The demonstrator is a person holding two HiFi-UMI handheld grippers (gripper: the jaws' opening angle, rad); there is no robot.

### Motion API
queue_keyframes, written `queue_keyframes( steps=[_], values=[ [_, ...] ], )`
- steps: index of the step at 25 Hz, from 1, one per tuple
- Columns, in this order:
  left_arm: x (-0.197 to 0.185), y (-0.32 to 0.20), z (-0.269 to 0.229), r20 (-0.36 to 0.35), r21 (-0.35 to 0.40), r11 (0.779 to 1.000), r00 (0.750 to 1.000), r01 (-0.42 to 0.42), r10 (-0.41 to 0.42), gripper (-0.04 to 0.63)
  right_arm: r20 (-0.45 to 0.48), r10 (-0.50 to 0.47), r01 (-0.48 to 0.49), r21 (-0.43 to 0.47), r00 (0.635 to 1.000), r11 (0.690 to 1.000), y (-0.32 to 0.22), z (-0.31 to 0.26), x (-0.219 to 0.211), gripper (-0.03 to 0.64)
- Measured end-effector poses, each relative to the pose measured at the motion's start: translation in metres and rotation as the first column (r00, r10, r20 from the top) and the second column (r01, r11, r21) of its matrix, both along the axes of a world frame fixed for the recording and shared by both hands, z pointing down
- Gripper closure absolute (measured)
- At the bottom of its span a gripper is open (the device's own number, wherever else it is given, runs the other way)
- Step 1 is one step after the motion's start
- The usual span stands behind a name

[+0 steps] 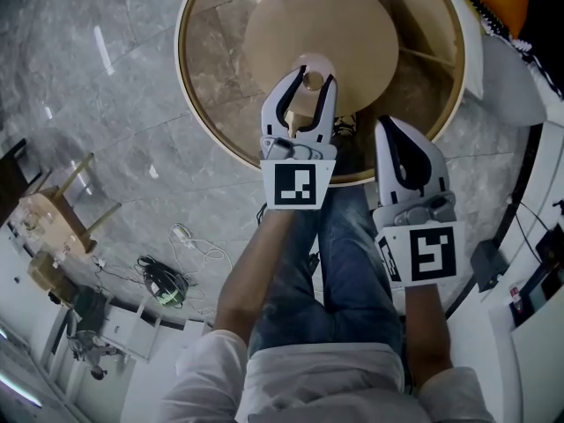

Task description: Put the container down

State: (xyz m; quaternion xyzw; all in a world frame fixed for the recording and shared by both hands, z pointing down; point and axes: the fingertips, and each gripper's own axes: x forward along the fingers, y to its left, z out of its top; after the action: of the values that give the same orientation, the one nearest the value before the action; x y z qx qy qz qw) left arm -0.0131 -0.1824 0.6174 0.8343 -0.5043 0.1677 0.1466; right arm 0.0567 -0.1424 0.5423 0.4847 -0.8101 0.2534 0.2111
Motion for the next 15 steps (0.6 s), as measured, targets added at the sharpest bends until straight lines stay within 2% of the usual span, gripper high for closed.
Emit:
queue_keyframes(
  steps=[12,15],
  values=[
    [-0.006,0.002,-0.029,0.010,0.012,1.000,1.000,-0.014,0.014,0.451,-0.002,-0.024,0.024,0.021,1.000,0.999,0.000,-0.015,-0.008,0.601],
    [-0.009,0.005,-0.035,0.003,0.011,1.000,1.000,-0.008,0.008,0.472,0.007,-0.025,0.025,0.002,1.000,1.000,0.003,-0.018,-0.011,0.601]
  ],
)
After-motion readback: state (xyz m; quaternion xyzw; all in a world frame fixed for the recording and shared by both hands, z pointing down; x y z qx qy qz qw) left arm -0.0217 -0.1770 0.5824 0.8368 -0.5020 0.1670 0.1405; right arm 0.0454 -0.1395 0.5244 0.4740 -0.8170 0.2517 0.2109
